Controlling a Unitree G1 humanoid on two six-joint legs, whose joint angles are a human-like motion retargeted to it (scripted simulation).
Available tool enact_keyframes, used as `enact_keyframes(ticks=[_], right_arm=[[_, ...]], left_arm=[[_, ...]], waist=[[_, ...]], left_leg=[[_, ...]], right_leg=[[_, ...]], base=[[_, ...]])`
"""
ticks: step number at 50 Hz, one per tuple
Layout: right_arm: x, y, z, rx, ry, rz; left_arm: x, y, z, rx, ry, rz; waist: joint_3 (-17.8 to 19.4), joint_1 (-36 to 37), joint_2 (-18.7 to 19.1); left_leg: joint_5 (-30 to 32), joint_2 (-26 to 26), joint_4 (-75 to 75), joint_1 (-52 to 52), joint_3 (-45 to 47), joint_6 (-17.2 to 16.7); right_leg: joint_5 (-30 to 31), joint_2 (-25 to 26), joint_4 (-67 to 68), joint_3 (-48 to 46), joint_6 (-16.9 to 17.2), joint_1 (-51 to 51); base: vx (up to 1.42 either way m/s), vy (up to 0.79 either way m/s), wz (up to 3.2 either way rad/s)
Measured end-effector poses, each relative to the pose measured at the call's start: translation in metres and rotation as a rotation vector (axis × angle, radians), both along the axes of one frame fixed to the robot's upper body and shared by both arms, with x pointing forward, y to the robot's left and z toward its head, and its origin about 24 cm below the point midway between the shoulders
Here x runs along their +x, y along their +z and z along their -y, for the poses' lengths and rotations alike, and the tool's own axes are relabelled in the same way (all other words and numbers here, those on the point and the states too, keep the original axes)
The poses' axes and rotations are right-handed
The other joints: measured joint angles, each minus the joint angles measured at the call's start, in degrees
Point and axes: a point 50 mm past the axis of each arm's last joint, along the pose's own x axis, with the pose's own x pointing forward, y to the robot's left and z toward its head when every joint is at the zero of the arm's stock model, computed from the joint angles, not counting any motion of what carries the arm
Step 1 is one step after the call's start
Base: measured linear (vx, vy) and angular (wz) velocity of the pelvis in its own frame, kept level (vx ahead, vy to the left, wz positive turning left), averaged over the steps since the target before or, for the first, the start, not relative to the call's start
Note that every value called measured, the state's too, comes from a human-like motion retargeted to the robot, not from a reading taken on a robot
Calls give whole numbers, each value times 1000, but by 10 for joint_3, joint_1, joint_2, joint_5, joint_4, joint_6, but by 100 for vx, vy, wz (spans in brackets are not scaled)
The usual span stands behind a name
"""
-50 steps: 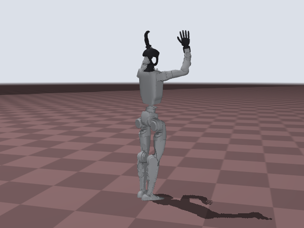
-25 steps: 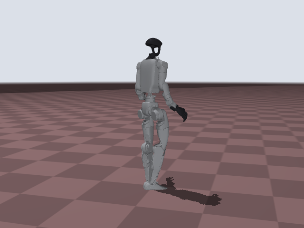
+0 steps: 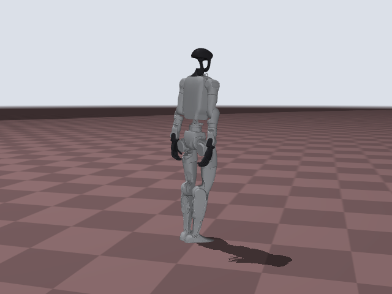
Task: Upper body actions
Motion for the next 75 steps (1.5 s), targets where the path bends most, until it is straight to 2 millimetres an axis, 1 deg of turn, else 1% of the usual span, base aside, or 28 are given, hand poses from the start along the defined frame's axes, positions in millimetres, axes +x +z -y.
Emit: enact_keyframes(ticks=[3,6,8,10,12,13,15,19,20,22,24,26,29,31,33,36,39,42,45,48,50,52,55,58,60,65,70,75], right_arm=[[-6,-1,-8,7,-124,24],[-10,-2,-19,47,-282,34],[-11,-2,-25,68,-354,33],[-13,-2,-28,75,-379,26],[-16,-2,-28,72,-349,13],[-16,-2,-27,71,-323,7],[-17,-2,-26,69,-278,-3],[-17,-1,-22,48,-250,-20],[-15,-1,-21,38,-256,-26],[-1,-2,-22,28,-306,-9],[23,-5,-26,37,-380,60],[55,-7,-32,47,-454,163],[120,-1,-44,107,-534,353],[172,12,-55,197,-517,487],[226,34,-66,303,-447,612],[297,79,-80,401,-288,801],[349,125,-86,411,-156,999],[385,166,-91,385,-104,1181],[406,196,-94,354,-153,1307],[421,219,-89,362,-320,1352],[427,229,-83,396,-467,1339],[431,237,-80,424,-575,1341],[434,244,-76,421,-654,1374],[435,247,-74,372,-643,1405],[435,247,-75,353,-627,1412],[433,243,-81,385,-649,1402],[432,240,-86,411,-638,1415],[426,235,-94,437,-567,1489]], left_arm=[[7,-1,-11,-17,-230,52],[20,-2,-21,74,-439,94],[26,-3,-19,124,-533,111],[23,-3,-12,157,-584,80],[20,-3,-10,149,-585,61],[18,-3,-12,135,-574,57],[14,-2,-13,91,-543,43],[3,0,-10,-17,-457,-30],[4,1,-8,-34,-428,-42],[18,0,-10,-11,-338,-20],[43,-2,-18,29,-199,56],[82,-1,-26,58,-43,185],[164,12,-33,82,68,436],[225,35,-36,71,40,626],[281,67,-37,67,-48,804],[347,121,-46,183,-262,994],[391,170,-58,397,-487,1082],[416,205,-59,564,-586,1110],[430,226,-51,596,-492,1141],[439,240,-39,465,-264,1141],[444,250,-29,329,-147,1173],[447,256,-26,273,-77,1175],[450,264,-29,350,-68,1176],[451,268,-32,449,-123,1187],[451,268,-30,456,-131,1197],[451,265,-26,364,-60,1209],[451,265,-27,364,-15,1235],[452,264,-11,292,13,1320]], waist=[[-11,20,-5],[-9,34,-10],[-10,22,-10],[-15,12,-10],[-22,14,-5],[-25,18,1],[-28,18,6],[-40,15,10],[-46,10,14],[-58,-3,15],[-66,-33,18],[-82,-3,12],[-109,16,4],[-123,24,1],[-135,28,-2],[-155,27,0],[-179,30,-1],[-203,38,-8],[-221,42,-13],[-229,45,-16],[-231,51,-21],[-233,56,-24],[-235,57,-29],[-236,53,-29],[-236,52,-29],[-234,53,-28],[-227,51,-25],[-218,44,-15]], left_leg=[[4,-2,29,-26,-4,-9],[10,-9,53,-42,-40,-21],[-6,-12,59,-39,-60,-13],[-17,-4,62,-35,-48,-5],[-10,11,59,-33,-34,-9],[-2,19,53,-31,-39,-31],[-9,22,43,-28,-60,-45],[-5,16,2,-14,-45,-23],[-2,13,-7,-11,-47,-22],[0,13,-10,-17,-51,-22],[4,6,-13,-19,-76,-16],[-2,12,-14,-13,-49,-18],[-5,7,-15,-9,-41,-14],[-7,4,-15,-4,-39,-11],[-8,1,-15,-1,-39,-9],[-7,-3,-20,4,-42,-6],[-5,-6,-28,7,-43,-4],[-2,-9,-38,9,-40,-2],[-2,-11,-43,8,-37,-1],[-4,-10,-42,5,-33,0],[-6,-9,-42,6,-29,0],[-7,-8,-42,7,-24,0],[-7,-8,-44,8,-22,0],[-7,-8,-45,9,-23,1],[-7,-7,-45,10,-24,1],[-7,-7,-45,12,-21,2],[-6,-7,-45,10,-22,2],[-4,-9,-43,7,-30,3]], right_leg=[[2,-10,0,5,-2,-14],[5,-20,-4,-1,-2,-18],[4,-24,-8,-22,-4,-19],[3,-23,-14,-33,-8,-19],[0,-17,-16,-26,-7,-17],[-2,-8,-18,-19,-8,-14],[-6,-4,-19,-12,-5,-6],[-9,-4,-17,-7,0,2],[-9,-5,-14,-14,3,-1],[-9,-7,-12,-17,5,-9],[-6,-13,-12,-45,10,-7],[-8,-18,-4,-20,16,-11],[-8,-20,-3,-17,15,-12],[-9,-23,-1,-16,16,-8],[-10,-24,0,-16,17,-4],[-12,-25,1,-19,18,-1],[-13,-26,0,-20,20,-1],[-13,-26,1,-17,21,-5],[-13,-26,2,-14,22,-10],[-12,-26,3,-13,23,-15],[-11,-26,3,-10,24,-17],[-11,-26,3,-7,24,-19],[-11,-25,3,-5,24,-19],[-11,-24,3,-6,24,-18],[-12,-23,4,-6,23,-17],[-11,-21,4,-4,22,-17],[-11,-21,4,-4,22,-17],[-11,-22,3,-10,22,-15]], base=[[-1,-2,0],[-9,-5,30],[-8,4,90],[1,6,63],[8,7,-11],[11,10,-33],[13,13,-27],[14,16,-23],[3,17,-8],[0,17,53],[9,14,62],[15,16,-98],[14,18,-25],[9,18,-5],[4,18,3],[5,16,7],[10,12,2],[14,3,-11],[8,0,-8],[0,0,0],[2,-3,-20],[1,-2,-11],[0,0,0],[0,0,0],[0,0,0],[0,0,0],[0,0,0],[-1,6,15]])
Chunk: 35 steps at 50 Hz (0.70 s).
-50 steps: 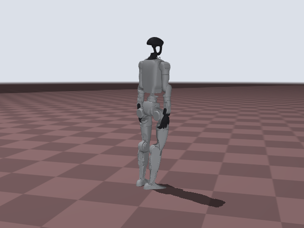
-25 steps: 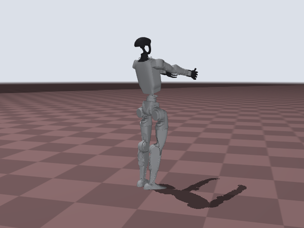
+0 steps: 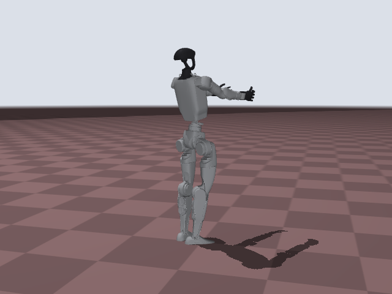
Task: Upper body actions
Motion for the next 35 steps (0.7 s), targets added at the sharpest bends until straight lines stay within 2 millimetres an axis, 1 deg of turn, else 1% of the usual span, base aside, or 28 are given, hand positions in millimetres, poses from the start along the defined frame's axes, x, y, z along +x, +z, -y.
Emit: enact_keyframes(ticks=[2,5,9,10,12,15,18,20,23,25,28,31,32,33,35], right_arm=[[-4,1,0,-22,34,55],[-14,-2,2,-61,61,134],[-40,-21,16,-82,20,180],[-48,-28,19,-86,5,179],[-64,-46,25,-96,-8,149],[-96,-85,35,-138,12,24],[-136,-133,45,-203,75,-185],[-169,-162,53,-250,123,-331],[-220,-196,63,-314,195,-532],[-256,-213,69,-360,226,-660],[-312,-232,72,-414,213,-860],[-372,-240,72,-419,246,-1090],[-392,-241,71,-407,279,-1178],[-409,-240,71,-385,326,-1270],[-441,-236,68,-313,427,-1435]], left_arm=[[0,3,4,12,-27,64],[-5,7,1,80,-40,156],[-25,2,-14,160,-23,260],[-33,-1,-19,175,-18,284],[-52,-14,-32,200,-13,318],[-89,-51,-56,229,7,276],[-137,-107,-76,240,61,67],[-173,-145,-82,207,61,-105],[-228,-197,-74,102,-10,-386],[-262,-222,-65,17,-85,-567],[-311,-248,-49,-63,-161,-809],[-358,-261,-40,-88,-162,-1057],[-373,-263,-37,-93,-157,-1138],[-388,-264,-33,-103,-152,-1214],[-413,-263,-23,-131,-142,-1344]], waist=[[9,-4,5],[27,-12,10],[52,-20,10],[58,-23,9],[67,-27,10],[74,-27,16],[85,-37,20],[96,-41,21],[122,-43,18],[137,-39,16],[145,-29,14],[143,-19,8],[141,-2,6],[138,40,1],[141,90,-1]], left_leg=[[1,-1,0,0,-4,1],[3,-4,1,3,-10,1],[5,-6,2,7,-14,1],[5,-6,2,7,-15,0],[6,-6,-1,7,-13,-1],[6,-3,-4,7,-5,-2],[6,-1,-6,7,2,-3],[6,0,-6,11,4,-3],[7,0,-7,22,5,-3],[7,-1,-7,28,5,-3],[7,-1,-8,31,4,-3],[7,-1,-8,29,4,-4],[5,1,-8,30,17,-5],[1,6,-10,32,55,-7],[-4,18,-11,39,95,-13]], right_leg=[[0,0,0,-3,0,2],[-1,-2,-1,-8,-1,8],[0,-4,-2,-11,-1,14],[0,-5,-2,-11,-2,14],[2,-6,-2,-10,-2,11],[4,-3,-2,-2,-2,5],[6,-2,-1,4,-2,1],[6,-1,-1,6,-3,4],[7,-1,-2,6,-4,15],[7,-1,-2,6,-4,21],[6,0,-3,6,-4,24],[6,0,-3,6,-4,22],[3,4,-7,19,-6,26],[-6,19,-17,57,-9,39],[-8,18,-5,97,-1,31]], base=[[-3,5,19],[-2,0,19],[-1,-6,8],[-6,-10,2],[-4,-9,-9],[-3,-6,-23],[-2,-9,-20],[-3,-8,-12],[-5,-8,-1],[-3,-7,0],[0,0,0],[6,-5,-11],[3,-3,-152],[2,-3,-225],[0,-4,-204]])
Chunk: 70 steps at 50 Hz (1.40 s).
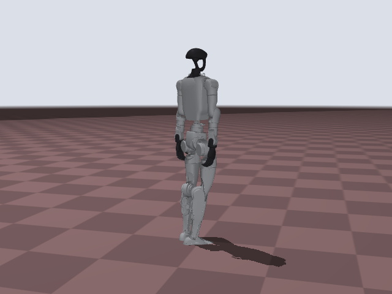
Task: Upper body actions
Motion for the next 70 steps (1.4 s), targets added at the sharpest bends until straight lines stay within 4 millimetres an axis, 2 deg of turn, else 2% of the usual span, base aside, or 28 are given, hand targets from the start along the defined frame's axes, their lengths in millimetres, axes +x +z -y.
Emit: enact_keyframes(ticks=[3,5,7,11,12,13,15,18,20,24,26,28,32,36,40,41,45,47,51,52,55,57,58,62,64,66,67,70], right_arm=[[-21,4,-5,65,-31,-151],[-17,3,-7,71,-134,-125],[-6,1,-1,32,-167,-62],[15,-1,10,-5,-103,-1],[21,-1,12,-3,-72,8],[28,-2,14,3,-31,20],[42,-3,16,13,32,62],[61,-4,15,-10,52,177],[81,-4,11,-58,47,328],[146,16,-4,-118,-27,796],[183,40,-14,-137,-79,1064],[219,77,-22,-158,-141,1350],[275,184,-26,-169,-311,1962],[298,303,-13,-239,-348,2541],[290,402,4,-382,-404,3010],[285,422,7,417,435,-3059],[279,485,11,464,520,-2740],[294,509,5,443,574,-2770],[326,541,-8,286,542,-3050],[331,545,-10,-247,-486,3072],[329,547,-11,-208,-300,3052],[314,544,-5,-283,-217,3116],[303,540,-3,344,157,-3071],[268,511,2,556,-125,-2890],[261,489,3,546,-251,-2929],[262,462,6,494,-365,-3066],[263,446,9,-445,414,3004],[268,392,23,-393,565,2636]], left_arm=[[-23,0,17,-39,24,-86],[-32,1,28,-88,-11,-94],[-41,1,36,-122,-93,-93],[-43,0,31,-47,-256,-81],[-40,-1,29,-32,-268,-73],[-37,-1,26,-30,-271,-69],[-29,-1,19,-60,-296,-76],[-21,-1,13,-108,-347,-78],[-11,-2,9,-99,-356,-55],[7,-3,5,-27,-316,28],[11,-4,5,-8,-282,58],[11,-4,7,-12,-254,68],[1,-4,15,-60,-241,32],[-13,-3,20,-97,-285,-19],[-22,-2,22,-120,-376,-52],[-22,-2,22,-118,-398,-53],[-21,-2,18,-87,-435,-46],[-22,-2,15,-78,-431,-46],[-23,-1,8,-94,-427,-67],[-23,0,7,-97,-433,-73],[-22,0,5,-90,-449,-79],[-21,-1,7,-90,-439,-71],[-20,-1,8,-93,-430,-67],[-20,-1,15,-116,-391,-53],[-18,-1,16,-115,-386,-46],[-16,-2,16,-115,-385,-38],[-15,-2,16,-116,-384,-34],[-13,-2,16,-124,-379,-27]], waist=[[7,34,-5],[2,-52,4],[4,-151,0],[7,-299,11],[9,-305,13],[11,-267,12],[15,-129,5],[13,-143,3],[13,-142,1],[17,-149,-3],[17,-155,-5],[14,-160,-6],[0,-161,-3],[-19,-166,-2],[-30,-186,-3],[-32,-191,-4],[-40,-188,-11],[-45,-185,-10],[-56,-186,-9],[-58,-183,-9],[-58,-174,-12],[-57,-173,-11],[-56,-174,-10],[-51,-195,-4],[-47,-202,-2],[-44,-200,-1],[-42,-196,-1],[-39,-178,-1]], left_leg=[[-3,5,-2,6,31,-3],[-14,-14,-8,12,-57,4],[-7,-11,29,-23,-143,-10],[15,-34,45,-55,-275,-8],[20,-38,38,-51,-279,-4],[19,-35,25,-38,-238,3],[9,-14,11,-19,-103,5],[13,-19,10,-20,-128,6],[13,-20,11,-22,-129,6],[14,-20,11,-23,-130,5],[14,-19,11,-22,-128,4],[14,-18,10,-21,-125,4],[13,-14,7,-23,-116,4],[11,-12,7,-26,-110,4],[6,-18,4,-23,-129,5],[5,-20,3,-22,-134,5],[6,-19,7,-29,-132,3],[6,-17,8,-32,-128,3],[5,-14,10,-39,-128,3],[5,-14,10,-41,-128,3],[7,-15,10,-42,-130,3],[8,-15,10,-43,-132,4],[7,-15,11,-43,-133,4],[5,-15,14,-41,-149,1],[2,-15,16,-40,-156,-1],[2,-15,15,-37,-156,-2],[2,-15,14,-36,-153,-1],[3,-15,13,-37,-142,0]], right_leg=[[1,4,10,30,-2,-10],[-7,-6,8,-58,5,-5],[-2,-34,0,-142,13,4],[19,-47,-23,-276,15,17],[21,-44,-26,-280,13,18],[18,-36,-22,-238,9,13],[10,-18,-2,-103,1,-5],[13,-22,-7,-127,2,-2],[13,-22,-7,-127,1,-2],[12,-22,-8,-127,1,-1],[11,-22,-8,-126,1,0],[11,-21,-8,-123,1,-1],[12,-18,-7,-115,1,-7],[12,-16,-6,-111,2,-14],[9,-19,-6,-131,4,-14],[8,-20,-6,-136,5,-13],[7,-23,-5,-133,5,-16],[8,-22,-5,-129,5,-19],[7,-21,-5,-129,7,-24],[7,-21,-5,-128,7,-25],[5,-21,-5,-127,8,-22],[3,-21,-6,-128,8,-20],[3,-20,-6,-129,8,-20],[0,-23,-7,-144,9,-14],[0,-25,-6,-152,10,-13],[0,-26,-6,-152,10,-13],[1,-26,-5,-150,10,-13],[2,-25,-6,-140,9,-15]], base=[[2,-5,-57],[2,-5,319],[1,-1,403],[-3,1,283],[-4,1,-34],[-4,2,-298],[-3,1,-440],[1,0,-12],[0,0,0],[0,0,0],[0,0,0],[0,-1,-9],[1,0,-21],[0,0,0],[0,1,38],[-1,0,63],[-1,-2,1],[-5,-3,-16],[0,-5,0],[2,-5,-5],[0,0,0],[0,0,0],[0,0,0],[2,5,34],[1,6,30],[0,0,0],[3,1,-24],[1,0,-29]])
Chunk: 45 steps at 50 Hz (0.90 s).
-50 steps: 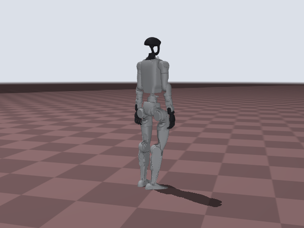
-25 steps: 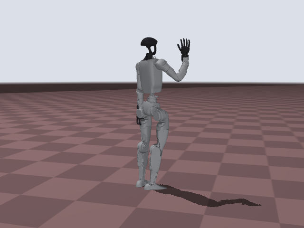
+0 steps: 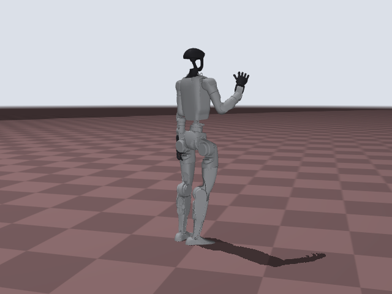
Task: Upper body actions
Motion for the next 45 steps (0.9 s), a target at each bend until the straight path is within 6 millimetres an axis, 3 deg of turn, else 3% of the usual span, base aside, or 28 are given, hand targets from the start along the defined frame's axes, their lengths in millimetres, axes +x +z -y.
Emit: enact_keyframes(ticks=[2,5,7,10,13,15,19,27,30,32,35,41,45], right_arm=[[3,-40,11,-160,-138,-231],[3,-108,29,-556,-377,-598],[-1,-153,42,-709,-439,-869],[-11,-212,41,-691,-318,-1241],[-13,-226,34,-612,-276,-1304],[-10,-219,31,-561,-293,-1223],[7,-184,19,-264,-228,-976],[34,-68,-11,454,104,-271],[35,-29,-12,575,161,-51],[38,-7,-16,541,159,42],[44,17,-27,347,138,75],[62,24,-54,-200,66,-63],[58,29,-55,-308,-70,36]], left_arm=[[-1,0,-1,1,9,-2],[-5,0,0,0,28,-16],[-6,1,2,-6,30,-25],[-5,0,5,-20,31,-22],[0,0,6,-27,25,-3],[2,-1,7,-28,16,8],[3,-1,9,-35,-2,9],[1,-1,11,-40,-24,-5],[-1,0,9,-34,-42,-17],[1,0,6,-23,-55,-15],[2,0,0,-1,-61,-14],[0,1,-5,28,5,-37],[2,0,-3,31,64,-30]], waist=[[0,5,1],[2,-11,6],[8,-25,11],[16,-37,19],[26,-28,21],[28,-16,23],[23,-8,23],[13,7,19],[9,13,17],[10,15,12],[12,19,4],[8,13,-5],[13,16,-5]], left_leg=[[0,0,0,-2,4,0],[-2,-1,2,0,-2,-2],[-4,-1,2,6,-10,-4],[-6,2,4,12,-9,-7],[-3,2,2,15,6,-4],[0,1,-1,16,16,0],[0,0,0,12,16,1],[2,-2,0,9,14,3],[4,-3,-1,9,9,4],[5,-4,0,8,5,5],[6,-5,1,9,0,5],[3,-8,-5,18,-20,2],[4,-8,-6,21,-21,3]], right_leg=[[1,0,-1,3,0,-2],[1,-3,-1,-4,1,0],[1,-6,0,-12,2,3],[3,-7,1,-14,2,6],[5,-4,1,0,0,8],[6,-1,1,11,-1,8],[6,-2,1,11,-1,6],[6,-3,1,10,-1,5],[5,-3,2,6,-1,6],[5,-4,2,3,-1,8],[4,-5,2,-1,-1,10],[3,-9,4,-19,1,12],[3,-8,4,-20,2,15]], base=[[0,0,-11],[-1,3,16],[-4,7,30],[-5,6,-4],[-3,1,-42],[0,1,-38],[0,0,0],[0,0,0],[0,0,0],[0,0,19],[0,0,0],[1,-1,27],[1,-1,0]])
